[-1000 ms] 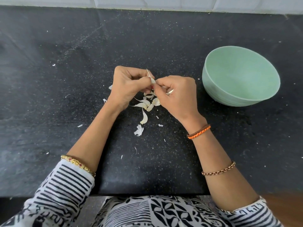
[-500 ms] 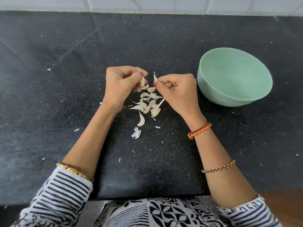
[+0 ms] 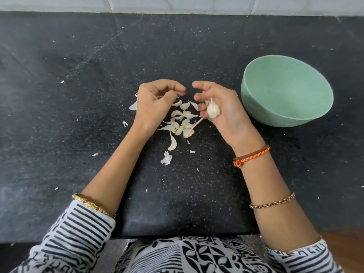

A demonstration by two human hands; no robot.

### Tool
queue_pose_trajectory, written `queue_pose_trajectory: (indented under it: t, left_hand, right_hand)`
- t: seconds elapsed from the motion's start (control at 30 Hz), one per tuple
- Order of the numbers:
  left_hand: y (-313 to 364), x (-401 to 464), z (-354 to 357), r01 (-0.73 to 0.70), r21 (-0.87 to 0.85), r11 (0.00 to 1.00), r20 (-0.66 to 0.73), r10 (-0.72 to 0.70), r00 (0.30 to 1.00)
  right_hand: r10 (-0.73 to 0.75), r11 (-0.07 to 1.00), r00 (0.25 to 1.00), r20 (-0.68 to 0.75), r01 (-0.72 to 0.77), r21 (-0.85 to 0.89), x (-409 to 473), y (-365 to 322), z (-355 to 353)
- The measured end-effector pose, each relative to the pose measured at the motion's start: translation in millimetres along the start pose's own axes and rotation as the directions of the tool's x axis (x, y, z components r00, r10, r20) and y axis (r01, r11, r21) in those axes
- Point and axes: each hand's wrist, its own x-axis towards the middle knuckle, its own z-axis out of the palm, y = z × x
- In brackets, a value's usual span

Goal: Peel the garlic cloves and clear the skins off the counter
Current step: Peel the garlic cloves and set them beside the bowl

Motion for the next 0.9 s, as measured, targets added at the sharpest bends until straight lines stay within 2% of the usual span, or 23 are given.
queue_pose_trajectory:
  t: [0.1, 0.17, 0.3, 0.4, 0.5, 0.67, 0.9]
  left_hand:
    - [2, -2, 0, -0.033, 0.019, 0.999, -0.018, 0.033, 0.999]
    - [2, -2, 1, -0.051, 0.028, 0.998, -0.014, 0.051, 0.999]
    - [1, -3, 3, -0.069, 0.024, 0.997, -0.002, 0.069, 0.998]
    - [1, -2, 2, -0.078, 0.014, 0.997, -0.001, 0.078, 0.997]
    - [1, -2, 1, -0.094, 0.016, 0.995, 0.01, 0.094, 0.996]
    - [3, -3, 3, -0.095, -0.013, 0.995, 0.011, 0.095, 0.995]
    - [2, -2, 1, -0.161, -0.035, 0.986, 0.048, 0.163, 0.985]
  right_hand:
    - [0.04, 0.962, 0.998, 0.058, -0.054, 0.267, -1, 1, 0]
    - [0.066, 0.943, 0.997, 0.043, -0.077, 0.324, 0, 3, 1]
    - [0.045, 0.968, 0.999, 0.011, -0.047, 0.248, 2, 5, 3]
    - [-0.043, 0.977, 0.999, 0.016, 0.039, 0.212, -1, 8, 2]
    - [-0.126, 0.988, 0.99, -0.062, 0.131, 0.077, -3, 10, 1]
    - [-0.153, 0.968, 0.98, -0.124, 0.174, 0.183, -3, 10, 2]
    - [-0.231, 0.963, 0.958, -0.17, 0.251, 0.103, -2, 13, 6]
